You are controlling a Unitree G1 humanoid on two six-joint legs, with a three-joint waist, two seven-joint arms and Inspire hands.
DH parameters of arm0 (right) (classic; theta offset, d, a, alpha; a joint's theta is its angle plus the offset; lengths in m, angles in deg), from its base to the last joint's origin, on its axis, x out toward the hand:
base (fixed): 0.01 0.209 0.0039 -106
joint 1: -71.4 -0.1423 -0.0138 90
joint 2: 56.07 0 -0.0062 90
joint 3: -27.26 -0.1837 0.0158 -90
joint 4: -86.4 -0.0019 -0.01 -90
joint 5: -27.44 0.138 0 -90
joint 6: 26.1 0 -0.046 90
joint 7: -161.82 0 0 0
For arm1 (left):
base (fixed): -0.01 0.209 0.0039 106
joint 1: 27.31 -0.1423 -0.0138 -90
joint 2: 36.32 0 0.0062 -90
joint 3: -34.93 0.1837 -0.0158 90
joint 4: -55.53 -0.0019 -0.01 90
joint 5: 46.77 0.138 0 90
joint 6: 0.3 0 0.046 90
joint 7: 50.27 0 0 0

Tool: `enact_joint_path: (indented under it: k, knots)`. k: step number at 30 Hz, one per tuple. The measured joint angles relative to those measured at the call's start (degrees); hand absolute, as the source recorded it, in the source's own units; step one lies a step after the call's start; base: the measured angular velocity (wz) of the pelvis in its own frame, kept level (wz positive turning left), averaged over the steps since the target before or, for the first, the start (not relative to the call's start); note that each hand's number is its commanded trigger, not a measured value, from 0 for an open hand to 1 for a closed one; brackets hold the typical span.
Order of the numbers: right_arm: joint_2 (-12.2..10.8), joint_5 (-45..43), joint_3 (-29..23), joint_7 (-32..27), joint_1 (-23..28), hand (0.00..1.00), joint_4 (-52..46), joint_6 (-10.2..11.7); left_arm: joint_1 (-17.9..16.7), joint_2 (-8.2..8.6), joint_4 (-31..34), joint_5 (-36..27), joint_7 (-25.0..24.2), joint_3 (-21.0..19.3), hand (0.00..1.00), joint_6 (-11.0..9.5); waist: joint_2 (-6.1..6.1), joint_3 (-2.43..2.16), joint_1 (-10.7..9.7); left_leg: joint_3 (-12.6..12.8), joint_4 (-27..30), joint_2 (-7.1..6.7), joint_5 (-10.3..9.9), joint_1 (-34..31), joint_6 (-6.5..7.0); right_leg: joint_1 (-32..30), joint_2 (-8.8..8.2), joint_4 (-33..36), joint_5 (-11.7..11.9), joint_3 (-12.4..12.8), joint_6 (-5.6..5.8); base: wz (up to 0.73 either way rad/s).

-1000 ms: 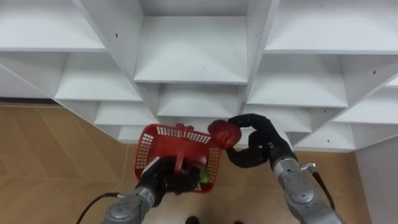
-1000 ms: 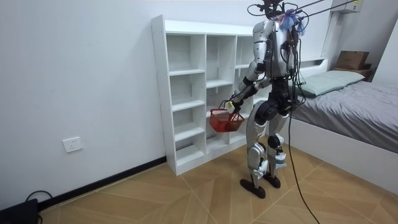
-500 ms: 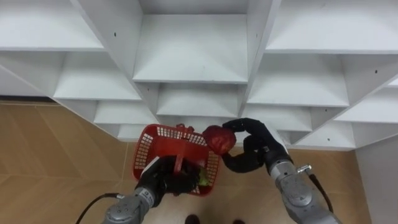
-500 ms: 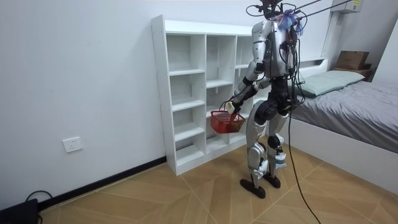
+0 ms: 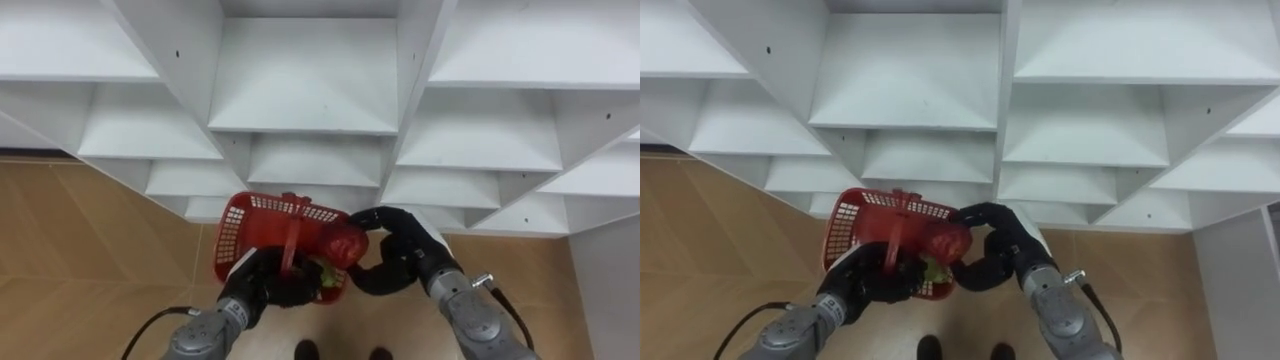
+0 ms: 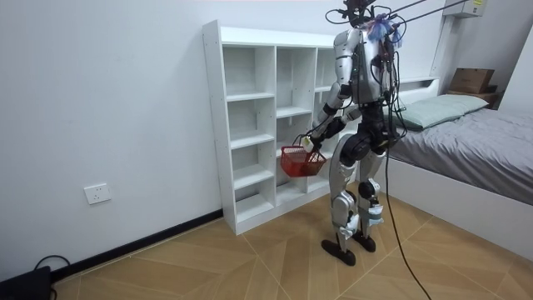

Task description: Collect fruits from the closet

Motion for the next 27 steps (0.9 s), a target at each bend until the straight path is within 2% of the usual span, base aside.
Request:
enact_joint_path:
  k: [7,8,9,16,27]
  knots:
    - [0.2,-1.5,2.4,0.1,0.1,1.00,-0.7,-0.9,-0.3,0.13,0.0,-0.1,0.5,0.6,1.00,0.1,0.04,-0.01,0.0,-0.1,0.1,0.00,0.0,0.2,0.00,0.3,0.00,0.1,0.0,-0.1,-0.01,0.00]
    - [0.2,-2.1,2.6,0.1,0.3,0.91,-0.7,-1.0,-0.7,0.04,-0.1,-0.1,0.5,0.6,1.00,0.2,0.08,-0.01,0.0,-0.1,0.1,0.00,0.0,0.3,-0.01,0.4,0.00,0.1,0.0,-0.1,-0.01,0.00]
    - [0.2,-2.3,2.8,0.2,0.4,0.00,-0.7,-1.0,-0.9,0.03,-0.1,-0.1,0.5,0.7,1.00,0.2,0.09,0.00,0.0,-0.2,0.1,0.00,0.0,0.3,-0.01,0.4,-0.01,0.2,0.0,-0.2,-0.02,0.00]
    - [0.3,-2.9,3.3,1.4,1.5,0.00,-0.7,-1.4,-1.9,-0.08,-0.1,-0.1,0.5,1.2,1.00,0.6,0.65,0.29,0.0,-0.3,0.2,0.00,0.0,0.2,-0.02,0.3,-0.01,0.2,0.0,-0.3,-0.02,0.00]
    - [0.3,-4.8,3.2,2.5,2.0,0.00,-0.9,-1.4,-2.0,0.36,-0.1,-0.1,-1.2,1.5,1.00,1.1,1.01,0.16,-0.1,-0.1,0.0,-0.01,0.0,-0.2,-0.03,-0.1,0.00,0.3,0.0,-0.2,-0.02,0.00]
